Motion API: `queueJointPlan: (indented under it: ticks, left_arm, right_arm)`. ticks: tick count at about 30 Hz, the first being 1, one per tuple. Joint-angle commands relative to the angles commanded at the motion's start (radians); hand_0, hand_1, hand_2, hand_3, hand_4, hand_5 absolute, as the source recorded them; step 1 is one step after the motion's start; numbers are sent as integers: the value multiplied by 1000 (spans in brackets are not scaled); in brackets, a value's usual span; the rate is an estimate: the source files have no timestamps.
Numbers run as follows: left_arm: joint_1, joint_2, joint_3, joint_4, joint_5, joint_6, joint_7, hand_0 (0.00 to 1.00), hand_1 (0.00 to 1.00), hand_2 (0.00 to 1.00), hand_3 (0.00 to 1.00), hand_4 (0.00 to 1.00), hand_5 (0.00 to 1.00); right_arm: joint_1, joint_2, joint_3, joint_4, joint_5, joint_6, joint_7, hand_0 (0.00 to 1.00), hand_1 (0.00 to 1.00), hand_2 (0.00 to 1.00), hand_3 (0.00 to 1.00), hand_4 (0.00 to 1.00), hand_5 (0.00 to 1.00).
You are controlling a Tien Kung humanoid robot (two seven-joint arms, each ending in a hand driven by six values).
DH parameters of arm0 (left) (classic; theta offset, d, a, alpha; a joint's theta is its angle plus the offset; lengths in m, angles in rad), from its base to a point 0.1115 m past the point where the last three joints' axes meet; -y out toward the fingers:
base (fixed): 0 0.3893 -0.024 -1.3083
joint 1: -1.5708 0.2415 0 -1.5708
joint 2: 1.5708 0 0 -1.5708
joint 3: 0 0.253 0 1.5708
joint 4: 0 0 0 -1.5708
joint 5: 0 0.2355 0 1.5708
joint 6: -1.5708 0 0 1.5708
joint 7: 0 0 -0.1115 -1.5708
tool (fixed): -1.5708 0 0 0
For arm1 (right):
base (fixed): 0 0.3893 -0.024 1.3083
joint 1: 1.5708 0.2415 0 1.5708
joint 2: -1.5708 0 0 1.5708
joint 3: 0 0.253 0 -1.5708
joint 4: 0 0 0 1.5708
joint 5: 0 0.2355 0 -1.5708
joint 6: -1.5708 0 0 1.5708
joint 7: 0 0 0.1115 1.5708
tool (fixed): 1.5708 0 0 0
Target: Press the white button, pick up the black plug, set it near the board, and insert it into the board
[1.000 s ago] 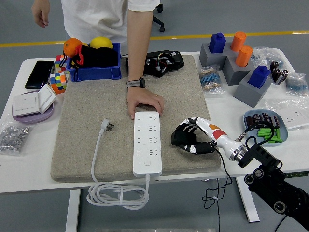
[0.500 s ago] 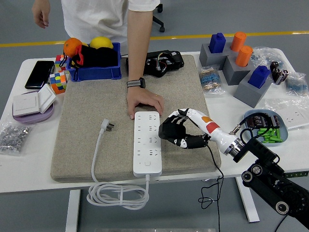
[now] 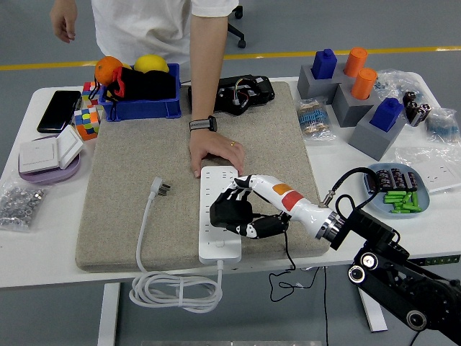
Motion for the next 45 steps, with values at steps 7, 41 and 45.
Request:
queueJointPlan:
  ticks: [7, 41, 45]
  left_arm:
    - [-1, 2, -2, 0, 3, 0, 1, 480, 508, 505, 589, 560, 256]
    - [-2, 2, 0, 0, 4, -1, 1, 480, 507, 505, 589, 560, 255]
    - [-2, 2, 1, 0, 2, -1, 0, 480, 507, 505, 589, 560, 255]
  right_arm:
    - [24, 10, -20, -44, -30, 0, -24, 355, 291, 355, 559, 728, 2]
    - [42, 10, -24, -57, -58, 35, -65, 349, 283, 352, 562, 728, 2]
    - [43, 8, -28, -62, -63, 36, -65, 349, 283, 352, 562, 728, 2]
